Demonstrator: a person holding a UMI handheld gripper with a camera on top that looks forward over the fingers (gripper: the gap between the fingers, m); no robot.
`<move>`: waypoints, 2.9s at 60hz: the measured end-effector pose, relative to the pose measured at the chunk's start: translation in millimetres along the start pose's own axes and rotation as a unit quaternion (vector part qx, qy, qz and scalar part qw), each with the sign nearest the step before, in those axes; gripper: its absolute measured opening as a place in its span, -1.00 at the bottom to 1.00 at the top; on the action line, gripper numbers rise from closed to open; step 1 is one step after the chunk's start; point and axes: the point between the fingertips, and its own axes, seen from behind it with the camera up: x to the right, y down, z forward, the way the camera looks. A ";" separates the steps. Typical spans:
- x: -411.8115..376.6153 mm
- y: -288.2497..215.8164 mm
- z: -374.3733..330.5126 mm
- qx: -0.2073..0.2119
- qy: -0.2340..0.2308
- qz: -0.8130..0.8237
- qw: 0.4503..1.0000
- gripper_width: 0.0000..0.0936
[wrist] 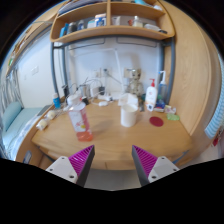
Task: Pour water
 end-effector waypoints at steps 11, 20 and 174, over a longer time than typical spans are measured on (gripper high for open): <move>-82.3 31.6 40.4 -0.010 -0.079 -0.024 0.997 0.66; -117.9 4.3 76.7 0.027 -0.109 -0.033 0.993 0.69; 3.4 -223.1 175.6 0.025 -0.202 0.800 0.564 -0.03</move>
